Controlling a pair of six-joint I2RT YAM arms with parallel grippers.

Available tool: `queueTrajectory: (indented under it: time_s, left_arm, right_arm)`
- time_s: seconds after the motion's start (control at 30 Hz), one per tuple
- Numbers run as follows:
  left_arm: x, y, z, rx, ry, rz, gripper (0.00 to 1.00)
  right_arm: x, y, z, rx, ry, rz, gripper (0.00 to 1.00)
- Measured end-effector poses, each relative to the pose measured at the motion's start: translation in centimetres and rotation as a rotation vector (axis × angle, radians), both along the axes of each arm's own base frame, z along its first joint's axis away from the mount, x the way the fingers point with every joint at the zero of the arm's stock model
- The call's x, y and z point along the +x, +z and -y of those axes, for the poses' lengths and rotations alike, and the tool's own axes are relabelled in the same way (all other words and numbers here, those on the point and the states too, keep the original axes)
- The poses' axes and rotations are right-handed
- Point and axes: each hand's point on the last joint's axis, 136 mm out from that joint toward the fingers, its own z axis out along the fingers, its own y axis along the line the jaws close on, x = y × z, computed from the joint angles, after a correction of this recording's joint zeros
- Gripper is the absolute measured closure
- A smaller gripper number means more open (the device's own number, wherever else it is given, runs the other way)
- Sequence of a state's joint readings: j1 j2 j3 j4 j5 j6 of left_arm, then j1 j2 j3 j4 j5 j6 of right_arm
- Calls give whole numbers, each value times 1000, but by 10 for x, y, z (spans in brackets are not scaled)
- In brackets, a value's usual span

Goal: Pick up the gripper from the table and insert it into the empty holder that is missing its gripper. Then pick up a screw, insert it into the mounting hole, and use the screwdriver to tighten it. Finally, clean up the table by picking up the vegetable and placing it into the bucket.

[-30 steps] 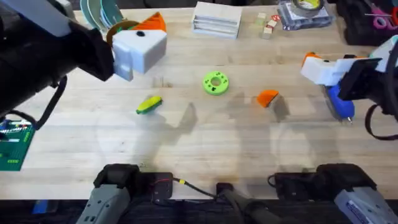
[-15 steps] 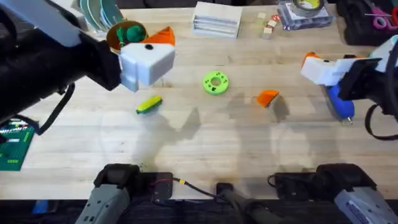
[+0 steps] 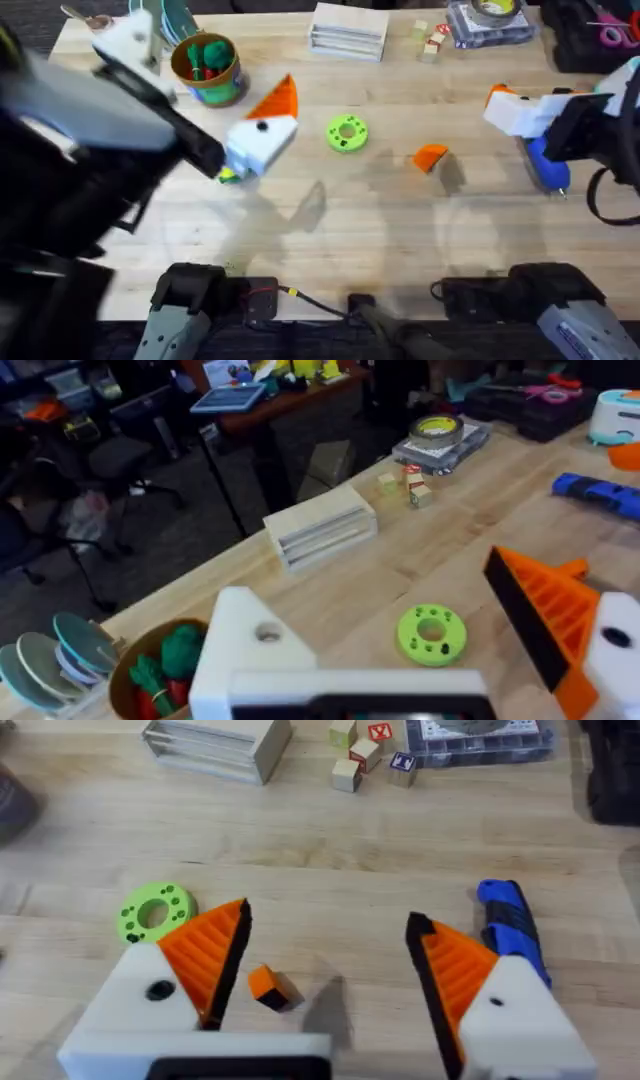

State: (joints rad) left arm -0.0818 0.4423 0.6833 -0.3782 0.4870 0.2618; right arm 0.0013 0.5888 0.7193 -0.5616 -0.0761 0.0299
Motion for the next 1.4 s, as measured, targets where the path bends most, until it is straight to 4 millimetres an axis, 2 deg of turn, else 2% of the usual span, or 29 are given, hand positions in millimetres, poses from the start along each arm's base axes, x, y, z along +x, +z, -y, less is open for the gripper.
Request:
queueTrajectory:
  time_s: [0.23,0.6,1.03,1.23,1.4]
  left_arm:
    - [-7,-38,2,-11,-17,117,8]
    - [-15,-74,5,-107,-38,168,8]
    - [-15,-75,5,-152,-51,324,7]
    - [-13,-81,5,-152,-50,309,8]
    - [-9,-100,5,-197,-43,189,8]
  right_arm:
    - [0,0,0,0,0,0,9]
    - [0,0,0,0,0,0,10]
    - [0,0,0,0,0,0,10]
    - [0,0,0,0,0,0,10]
    - [0,0,0,0,0,0,10]
